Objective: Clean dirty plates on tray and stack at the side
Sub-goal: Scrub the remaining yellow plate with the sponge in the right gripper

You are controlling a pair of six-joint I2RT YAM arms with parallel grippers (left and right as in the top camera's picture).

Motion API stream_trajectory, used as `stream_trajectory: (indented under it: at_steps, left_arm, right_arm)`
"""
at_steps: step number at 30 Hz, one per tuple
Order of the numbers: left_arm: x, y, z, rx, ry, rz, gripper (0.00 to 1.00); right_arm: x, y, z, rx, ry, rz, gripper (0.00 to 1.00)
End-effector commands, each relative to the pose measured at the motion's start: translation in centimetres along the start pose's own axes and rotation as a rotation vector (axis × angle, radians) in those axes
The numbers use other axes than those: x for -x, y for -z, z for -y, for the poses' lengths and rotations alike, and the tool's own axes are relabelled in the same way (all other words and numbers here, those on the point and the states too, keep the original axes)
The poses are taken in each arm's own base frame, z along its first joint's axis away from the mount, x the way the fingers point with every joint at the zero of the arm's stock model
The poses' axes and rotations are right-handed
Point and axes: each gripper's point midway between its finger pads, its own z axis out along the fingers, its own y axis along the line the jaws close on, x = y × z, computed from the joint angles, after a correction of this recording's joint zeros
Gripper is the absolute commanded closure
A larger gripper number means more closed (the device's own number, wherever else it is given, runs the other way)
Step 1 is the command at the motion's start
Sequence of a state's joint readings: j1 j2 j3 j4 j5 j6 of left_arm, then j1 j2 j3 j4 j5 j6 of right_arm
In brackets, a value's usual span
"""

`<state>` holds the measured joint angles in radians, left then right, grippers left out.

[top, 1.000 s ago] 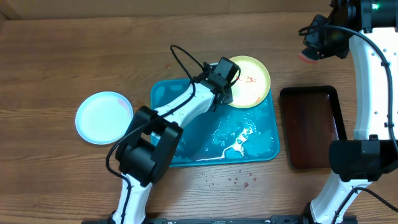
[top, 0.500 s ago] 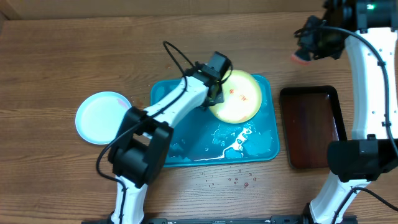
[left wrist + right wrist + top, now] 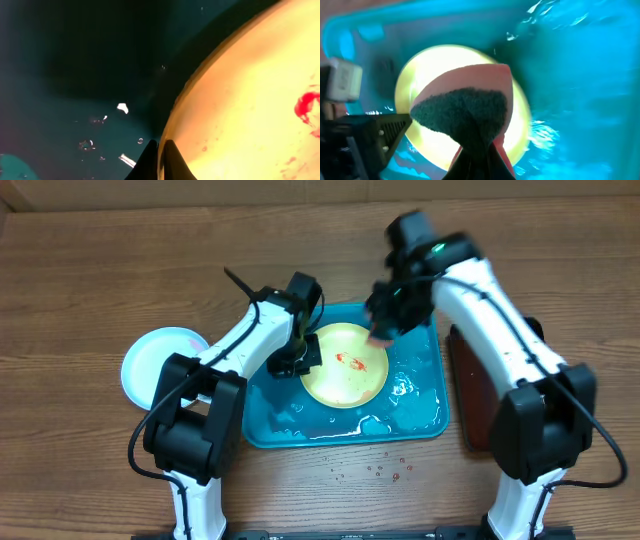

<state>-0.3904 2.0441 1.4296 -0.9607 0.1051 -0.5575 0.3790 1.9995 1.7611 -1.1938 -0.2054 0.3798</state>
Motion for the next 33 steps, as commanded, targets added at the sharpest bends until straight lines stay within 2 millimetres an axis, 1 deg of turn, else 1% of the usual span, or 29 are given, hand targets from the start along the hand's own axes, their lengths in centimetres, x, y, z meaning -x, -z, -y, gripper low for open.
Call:
stream_trajectory:
  at_steps: [1,4,8,11,14,16,19,23,25,27,31,33]
  left_arm:
    - [0.0,0.3,-0.4,-0.072,-0.007,-0.032,0.96]
    - [0.3,0.3,-0.9,-0.074,-0.002,-0.03,0.96]
    - [0.3,0.3,-1.0,-0.076,-0.01,-0.031,0.96]
    - [0.2,0.3,-0.7,-0.086,-0.024,-0.036,0.96]
    - [-0.1,0.4,-0.2,-0.117,-0.03,-0.051,0.96]
    - [-0.2,0.5,0.2,-0.139,-0.049,-0.058,0.96]
    - [-0.4,0.5,0.4,-0.15,-0.056,-0.067,0.96]
    - [-0.6,0.6,0.7,-0.172,-0.062,-0.077,0.96]
    - [-0.7,0.6,0.9,-0.183,-0.071,-0.081,0.96]
    - [-0.7,0.6,0.9,-0.183,-0.072,-0.081,0.96]
    - [-0.6,0.6,0.9,-0.185,-0.072,-0.078,0.96]
    - [-0.5,0.6,1.0,-0.187,-0.072,-0.075,0.96]
  right_arm:
    - [-1.8,-3.0,-0.7,0.012,-0.032,-0.03,0.96]
    - [-2.7,-5.5,-0.3,0.01,-0.078,-0.039,0.96]
    - [-4.0,-8.2,1.0,-0.008,-0.144,-0.064,0.96]
    - [-4.6,-9.0,1.7,-0.023,-0.181,-0.071,0.96]
    - [-4.1,-9.2,1.6,-0.013,-0.186,-0.051,0.96]
    - [-3.7,-9.5,1.2,-0.002,-0.191,-0.035,0.96]
    - [-3.4,-10.6,0.2,0.024,-0.176,-0.028,0.96]
    - [-4.4,-13.5,-1.6,0.072,-0.14,-0.072,0.96]
    - [-5.1,-14.6,-3.0,0.127,-0.12,-0.109,0.96]
    - [-5.6,-14.9,-4.5,0.19,-0.091,-0.136,0.96]
    - [-6.4,-14.5,-6.8,0.262,-0.015,-0.162,0.96]
    - [-6.8,-14.3,-6.5,0.229,-0.018,-0.18,0.96]
